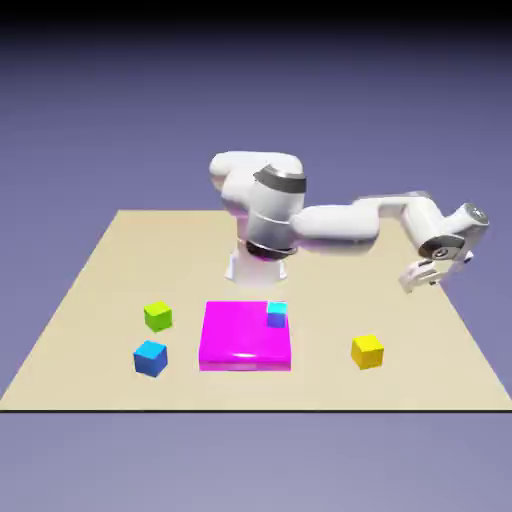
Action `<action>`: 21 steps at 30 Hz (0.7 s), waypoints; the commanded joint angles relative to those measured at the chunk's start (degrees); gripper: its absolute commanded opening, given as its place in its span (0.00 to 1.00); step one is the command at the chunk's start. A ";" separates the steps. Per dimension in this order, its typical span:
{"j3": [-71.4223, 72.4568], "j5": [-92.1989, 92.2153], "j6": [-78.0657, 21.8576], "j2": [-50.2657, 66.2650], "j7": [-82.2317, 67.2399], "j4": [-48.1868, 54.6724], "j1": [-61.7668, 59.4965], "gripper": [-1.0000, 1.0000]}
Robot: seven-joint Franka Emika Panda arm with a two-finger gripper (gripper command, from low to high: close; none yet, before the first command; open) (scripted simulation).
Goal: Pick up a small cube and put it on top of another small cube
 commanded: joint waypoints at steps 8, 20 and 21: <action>6.53 -1.90 -16.25 7.64 -10.79 8.70 -16.61 0.50; 6.70 -4.35 -20.44 11.51 -14.58 10.25 -23.62 0.00; 8.78 -2.63 -21.97 10.38 -14.61 11.75 -22.54 0.00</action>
